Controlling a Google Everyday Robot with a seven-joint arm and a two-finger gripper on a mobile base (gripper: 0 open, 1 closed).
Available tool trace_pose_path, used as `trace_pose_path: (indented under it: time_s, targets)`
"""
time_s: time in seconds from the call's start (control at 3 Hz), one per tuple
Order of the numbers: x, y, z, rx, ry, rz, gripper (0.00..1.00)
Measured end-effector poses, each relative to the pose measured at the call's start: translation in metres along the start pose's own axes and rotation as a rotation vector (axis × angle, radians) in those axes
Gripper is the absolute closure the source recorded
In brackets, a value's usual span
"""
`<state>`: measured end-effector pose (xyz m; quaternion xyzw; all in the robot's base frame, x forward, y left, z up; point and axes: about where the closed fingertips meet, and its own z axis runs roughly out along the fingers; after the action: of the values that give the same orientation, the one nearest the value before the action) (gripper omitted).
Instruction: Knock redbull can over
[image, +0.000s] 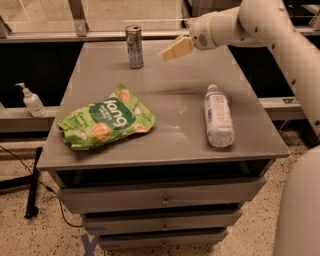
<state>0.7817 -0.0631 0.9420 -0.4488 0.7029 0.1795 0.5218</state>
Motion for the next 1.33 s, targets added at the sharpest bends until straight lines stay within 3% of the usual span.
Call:
trace_pose_path:
  time_s: [0.33,1.0,1.33]
  targets:
    - [-0.002,-0.014,0.034,0.008,-0.103,0.049,0.00]
    - [-0.038,0.013,0.112,-0.111,-0.187,0.017,0.00]
    - [-0.045,0.028,0.138,-0.161,-0.178,0.003,0.18]
